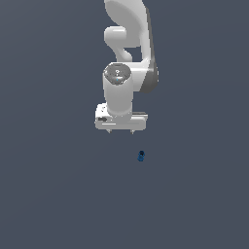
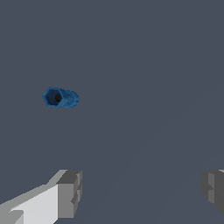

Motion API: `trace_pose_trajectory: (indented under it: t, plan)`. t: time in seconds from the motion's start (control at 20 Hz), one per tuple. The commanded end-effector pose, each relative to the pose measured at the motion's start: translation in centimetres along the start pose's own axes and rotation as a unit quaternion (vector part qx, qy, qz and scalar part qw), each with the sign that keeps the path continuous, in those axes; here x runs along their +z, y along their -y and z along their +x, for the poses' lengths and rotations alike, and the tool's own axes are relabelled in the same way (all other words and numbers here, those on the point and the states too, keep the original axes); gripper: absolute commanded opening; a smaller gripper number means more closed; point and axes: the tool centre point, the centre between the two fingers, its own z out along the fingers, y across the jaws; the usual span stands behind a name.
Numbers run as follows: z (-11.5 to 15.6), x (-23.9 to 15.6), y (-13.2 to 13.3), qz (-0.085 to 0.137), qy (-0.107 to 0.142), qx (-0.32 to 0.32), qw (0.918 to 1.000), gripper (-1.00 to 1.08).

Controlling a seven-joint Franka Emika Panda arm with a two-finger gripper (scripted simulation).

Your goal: Pick up the object and move it to a goal position.

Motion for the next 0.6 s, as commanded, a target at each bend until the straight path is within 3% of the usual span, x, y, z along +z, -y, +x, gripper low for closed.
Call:
trace_pose_trajectory:
  t: [0.0, 0.55]
  plan:
    - [0.0, 0.0, 0.0, 0.0, 0.0, 0.0, 1.0, 1.0]
    - [-0.3, 0.7, 3.1, -0.002, 0.012, -0.038, 0.9992, 1.0]
